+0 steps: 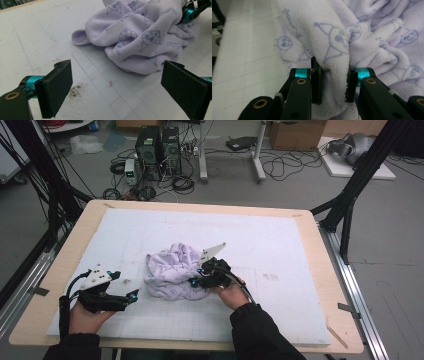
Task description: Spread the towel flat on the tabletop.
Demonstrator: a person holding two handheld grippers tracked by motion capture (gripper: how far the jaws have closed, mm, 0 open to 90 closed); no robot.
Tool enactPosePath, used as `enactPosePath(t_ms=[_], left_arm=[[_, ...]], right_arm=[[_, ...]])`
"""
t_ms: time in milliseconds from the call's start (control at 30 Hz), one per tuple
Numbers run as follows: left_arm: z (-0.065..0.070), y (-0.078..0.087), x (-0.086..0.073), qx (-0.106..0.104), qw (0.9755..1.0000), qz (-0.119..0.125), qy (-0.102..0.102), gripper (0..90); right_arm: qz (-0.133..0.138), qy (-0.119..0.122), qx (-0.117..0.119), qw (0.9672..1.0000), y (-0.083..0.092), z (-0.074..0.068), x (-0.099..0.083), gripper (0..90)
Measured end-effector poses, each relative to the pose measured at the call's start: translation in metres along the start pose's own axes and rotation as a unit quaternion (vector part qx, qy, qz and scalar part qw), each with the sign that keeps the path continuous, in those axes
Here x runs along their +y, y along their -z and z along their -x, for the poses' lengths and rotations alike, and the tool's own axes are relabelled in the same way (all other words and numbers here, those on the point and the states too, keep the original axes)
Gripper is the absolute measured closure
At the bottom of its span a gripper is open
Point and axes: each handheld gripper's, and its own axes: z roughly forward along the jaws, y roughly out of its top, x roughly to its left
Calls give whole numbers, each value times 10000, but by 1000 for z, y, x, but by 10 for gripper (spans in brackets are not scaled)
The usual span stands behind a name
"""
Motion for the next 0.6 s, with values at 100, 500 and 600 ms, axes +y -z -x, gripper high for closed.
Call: enactPosePath(t_ms=[100, 500, 600], left_arm=[[1, 2, 2, -11, 10000, 21, -12, 124], [9, 7, 13, -178, 9997, 156, -85, 152], [12, 5, 16, -237, 9995, 161, -94, 158]], right_arm=[[31, 101, 145, 9998, 9, -2, 2, 752], [114, 564, 641, 9963, 64, -25, -3, 753], [54, 665, 706, 9953, 73, -31, -5, 753]])
